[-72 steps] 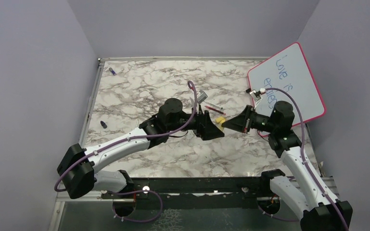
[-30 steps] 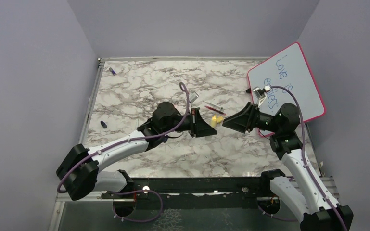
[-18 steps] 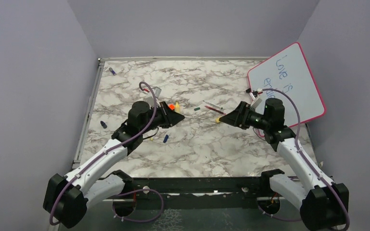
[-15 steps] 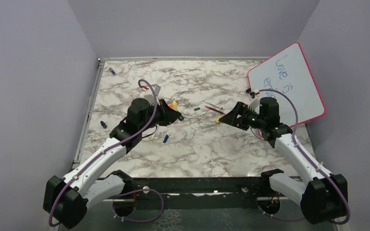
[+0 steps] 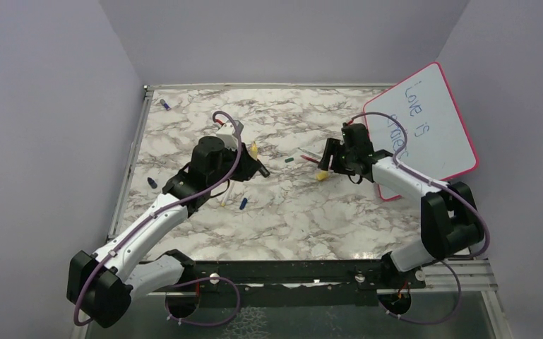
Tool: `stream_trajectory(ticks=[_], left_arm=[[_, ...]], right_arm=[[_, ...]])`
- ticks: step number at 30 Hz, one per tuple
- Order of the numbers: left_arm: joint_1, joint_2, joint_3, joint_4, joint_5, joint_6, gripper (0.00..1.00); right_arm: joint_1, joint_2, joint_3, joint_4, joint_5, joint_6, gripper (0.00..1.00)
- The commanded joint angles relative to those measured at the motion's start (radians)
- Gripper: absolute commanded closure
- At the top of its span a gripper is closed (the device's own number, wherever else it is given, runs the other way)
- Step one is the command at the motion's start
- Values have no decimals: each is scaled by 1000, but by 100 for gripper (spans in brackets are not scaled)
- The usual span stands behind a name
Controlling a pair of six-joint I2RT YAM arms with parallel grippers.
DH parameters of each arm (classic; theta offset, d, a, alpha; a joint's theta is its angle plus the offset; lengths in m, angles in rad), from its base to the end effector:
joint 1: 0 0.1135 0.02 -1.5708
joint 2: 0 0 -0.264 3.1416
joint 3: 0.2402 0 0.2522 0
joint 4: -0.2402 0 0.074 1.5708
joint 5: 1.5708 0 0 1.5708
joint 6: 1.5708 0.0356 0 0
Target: Insert the pens into the pen caps
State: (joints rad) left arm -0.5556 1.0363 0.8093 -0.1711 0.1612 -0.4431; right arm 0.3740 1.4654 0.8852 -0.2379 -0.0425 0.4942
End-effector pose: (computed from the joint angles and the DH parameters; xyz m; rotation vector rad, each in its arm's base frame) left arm 0.1994 -0.1305 0.3017 0.2252 2.0415 -0.7978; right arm 0.2833 0.1128 0.2120 0.1260 2.4346 0.4522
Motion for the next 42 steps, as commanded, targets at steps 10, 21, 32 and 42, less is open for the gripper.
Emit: stream_trajectory(ticks=[10, 21, 32, 42], left_arm=[[6, 50, -17, 2, 96, 13, 100], [6, 11, -62, 40, 193, -15, 100], [7, -16, -71, 52, 230, -22, 100], [6, -2, -68, 55, 232, -21, 100]], right_arm=[[54, 242, 186, -84, 184, -54, 36], [94, 328, 301, -340, 372, 12, 48], [108, 234, 211, -383, 193, -76, 53], [108, 134, 192, -367, 247, -107, 39]])
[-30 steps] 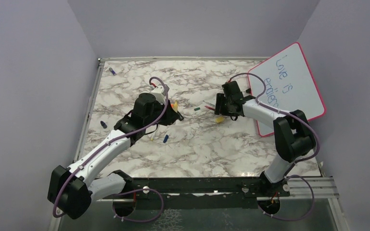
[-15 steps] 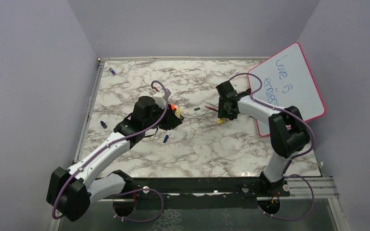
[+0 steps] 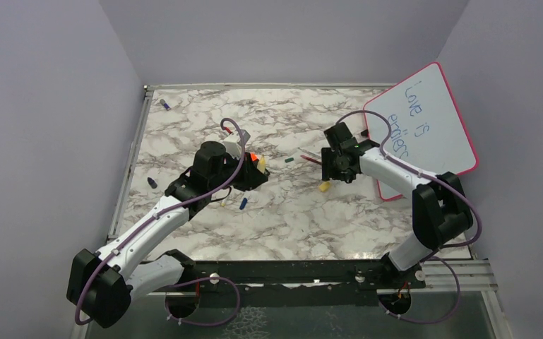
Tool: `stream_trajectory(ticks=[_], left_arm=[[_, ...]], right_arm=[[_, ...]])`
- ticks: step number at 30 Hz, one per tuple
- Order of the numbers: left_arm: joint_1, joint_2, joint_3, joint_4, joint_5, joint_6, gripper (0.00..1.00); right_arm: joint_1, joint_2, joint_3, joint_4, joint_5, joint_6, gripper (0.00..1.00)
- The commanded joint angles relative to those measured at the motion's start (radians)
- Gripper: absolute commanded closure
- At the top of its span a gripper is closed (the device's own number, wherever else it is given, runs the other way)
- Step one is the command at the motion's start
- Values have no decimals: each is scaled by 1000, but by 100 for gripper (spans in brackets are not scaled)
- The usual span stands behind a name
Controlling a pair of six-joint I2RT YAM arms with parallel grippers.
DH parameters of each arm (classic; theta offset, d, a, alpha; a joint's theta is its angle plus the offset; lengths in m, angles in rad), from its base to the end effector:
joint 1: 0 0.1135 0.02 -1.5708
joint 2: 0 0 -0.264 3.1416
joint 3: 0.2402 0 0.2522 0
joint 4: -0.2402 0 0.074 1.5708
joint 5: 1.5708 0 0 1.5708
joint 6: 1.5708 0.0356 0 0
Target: Insert the pens into the pen caps
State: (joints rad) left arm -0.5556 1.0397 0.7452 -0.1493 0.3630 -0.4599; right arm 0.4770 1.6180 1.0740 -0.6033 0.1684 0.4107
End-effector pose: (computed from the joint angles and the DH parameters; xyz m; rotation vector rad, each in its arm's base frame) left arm 0.1930 -0.1347 0.2814 0.3467 2.1042 -0.9905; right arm 0.2852 0.1407 0.2023 -0.0403 2.6882 0.0432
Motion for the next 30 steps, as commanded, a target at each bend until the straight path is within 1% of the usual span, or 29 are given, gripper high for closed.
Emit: stream_trajectory(ticks=[1, 8, 12, 15, 20, 22, 24, 26, 28, 30], left_arm=[[6, -2, -2, 36, 33, -5, 100], [6, -1, -2, 29, 20, -1, 100], [6, 1, -1, 26, 21, 3, 100], [7, 3, -3, 27, 20, 1, 100], [6, 9, -4, 32, 32, -1, 100], [6, 11, -5, 39, 40, -4, 100], [6, 11, -7, 47, 52, -9, 100], [6, 15, -10, 58, 63, -15, 100], [6, 17, -11, 66, 78, -19, 100], [6, 17, -9, 64, 87, -20, 100]], right_arm=[[5, -10, 10, 7, 39, -24, 39], [5, 124, 88, 40, 59, -21, 40], [5, 163, 86, 51, 54, -24, 41], [5, 174, 70, 18, 61, -19, 44], [5, 123, 1, -37, 86, -5, 50], [5, 94, -28, -49, 61, -9, 52], [5, 69, -50, -43, -8, -29, 52], [5, 34, -73, -15, -85, -55, 52], [5, 2, -77, -9, -93, -40, 50], [5, -27, -65, -18, -69, -15, 47]])
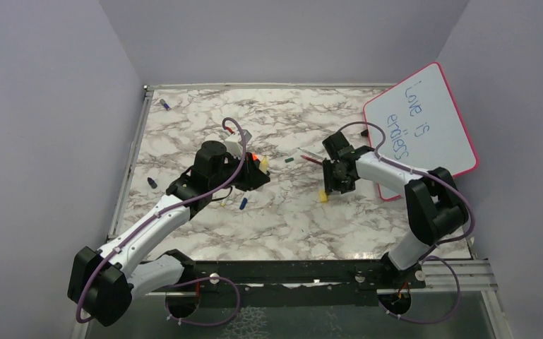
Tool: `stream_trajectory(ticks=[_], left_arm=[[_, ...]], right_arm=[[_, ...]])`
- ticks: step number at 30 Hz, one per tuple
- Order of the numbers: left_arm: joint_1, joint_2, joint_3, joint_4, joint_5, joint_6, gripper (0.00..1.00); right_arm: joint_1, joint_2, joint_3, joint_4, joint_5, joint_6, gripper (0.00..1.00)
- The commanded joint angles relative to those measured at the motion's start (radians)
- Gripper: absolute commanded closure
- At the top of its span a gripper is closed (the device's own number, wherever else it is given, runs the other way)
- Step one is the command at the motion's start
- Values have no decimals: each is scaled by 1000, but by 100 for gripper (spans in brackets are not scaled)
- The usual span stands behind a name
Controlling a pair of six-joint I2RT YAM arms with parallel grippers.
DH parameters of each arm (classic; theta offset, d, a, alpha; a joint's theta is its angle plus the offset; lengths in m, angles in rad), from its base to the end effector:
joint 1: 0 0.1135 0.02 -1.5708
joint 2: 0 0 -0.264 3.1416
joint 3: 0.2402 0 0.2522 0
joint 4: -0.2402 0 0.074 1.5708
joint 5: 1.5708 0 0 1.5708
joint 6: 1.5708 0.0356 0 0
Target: Insert the pens into the pen caps
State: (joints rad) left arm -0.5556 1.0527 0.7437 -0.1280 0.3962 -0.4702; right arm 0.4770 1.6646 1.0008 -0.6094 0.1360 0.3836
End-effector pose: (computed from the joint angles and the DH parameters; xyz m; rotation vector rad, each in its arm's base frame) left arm 0.1947 -0.1370 0.2803 0.3603 2.1012 -1.0305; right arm 0.2747 0.1365 0.1682 -0.1027 2.8134 0.0018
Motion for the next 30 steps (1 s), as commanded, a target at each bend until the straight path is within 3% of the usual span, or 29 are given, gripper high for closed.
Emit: stream_trajectory(ticks=[1, 3, 7, 14, 25, 30], left_arm=[[6, 2, -7, 43, 55, -11, 100], [6, 2, -4, 42, 58, -9, 100], [6, -11, 3, 10, 36, -1, 100], [6, -22, -2, 23, 26, -4, 100], [6, 5, 8, 20, 19, -5, 100], [6, -8, 28, -31, -60, 5, 100]], right_arm=[[5, -88, 15, -16, -13, 29, 46], [5, -116, 24, -22, 10, 63, 43], [27, -162, 10, 34, -99, 45, 39], [115, -93, 16, 59, -80, 123, 32], [148, -57, -53, 90, 62, 232, 41], [148, 14, -32, 79, 117, 212, 41]])
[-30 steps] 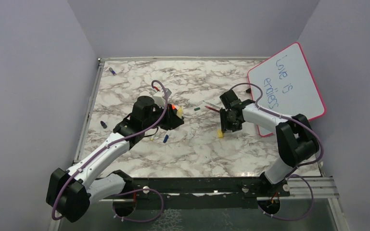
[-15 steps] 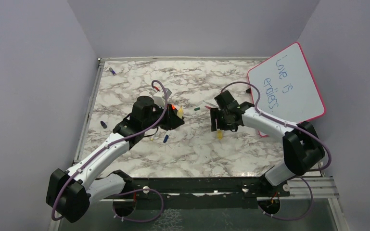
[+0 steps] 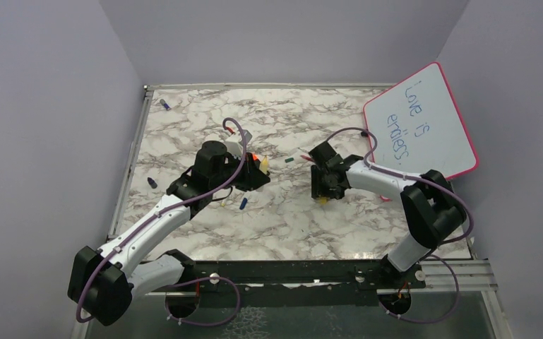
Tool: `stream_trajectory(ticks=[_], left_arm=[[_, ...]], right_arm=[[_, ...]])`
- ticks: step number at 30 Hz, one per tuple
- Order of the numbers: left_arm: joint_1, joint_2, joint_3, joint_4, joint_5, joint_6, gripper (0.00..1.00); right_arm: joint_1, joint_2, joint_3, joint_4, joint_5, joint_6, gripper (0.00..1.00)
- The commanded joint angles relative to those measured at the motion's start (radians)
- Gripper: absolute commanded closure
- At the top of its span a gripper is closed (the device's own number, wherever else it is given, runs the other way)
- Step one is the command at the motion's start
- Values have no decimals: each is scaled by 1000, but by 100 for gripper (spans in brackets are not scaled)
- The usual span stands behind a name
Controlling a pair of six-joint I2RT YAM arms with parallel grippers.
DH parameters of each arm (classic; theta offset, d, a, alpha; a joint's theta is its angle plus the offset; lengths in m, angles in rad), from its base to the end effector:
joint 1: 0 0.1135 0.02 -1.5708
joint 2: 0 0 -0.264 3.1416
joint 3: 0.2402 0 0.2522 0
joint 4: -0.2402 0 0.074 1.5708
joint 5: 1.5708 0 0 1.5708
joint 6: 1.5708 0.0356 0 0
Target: Insert the pens into the pen caps
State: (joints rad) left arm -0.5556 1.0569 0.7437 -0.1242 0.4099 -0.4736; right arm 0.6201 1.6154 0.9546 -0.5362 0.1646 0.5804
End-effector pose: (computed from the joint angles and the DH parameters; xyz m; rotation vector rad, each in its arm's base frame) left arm 0.1950 -0.1378 0.2798 0.3664 2.1030 -1.0457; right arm 0.2490 0.1707 0.1727 -0.0116 2.7400 0.1062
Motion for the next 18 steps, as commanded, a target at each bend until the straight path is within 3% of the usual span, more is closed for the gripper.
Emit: stream_trajectory(ticks=[1, 5, 10, 12, 14, 18], left_arm=[[6, -14, 33, -44, -98, 14, 100], [6, 10, 52, -44, -191, 36, 100], [10, 82, -14, 95, -97, 199, 100], [15, 94, 19, 78, -31, 238, 100], [16, 68, -22, 135, -41, 196, 100], [4, 2, -50, 88, -99, 190, 100]], right_arm=[[4, 76, 20, 10, 90, 15, 42], [4, 91, 24, 56, 64, 19, 54], [5, 155, 124, 38, 89, 53, 71], [7, 165, 162, 28, 77, 76, 75], [7, 152, 182, 8, 106, 132, 78], [7, 112, 213, -46, 175, 201, 86]])
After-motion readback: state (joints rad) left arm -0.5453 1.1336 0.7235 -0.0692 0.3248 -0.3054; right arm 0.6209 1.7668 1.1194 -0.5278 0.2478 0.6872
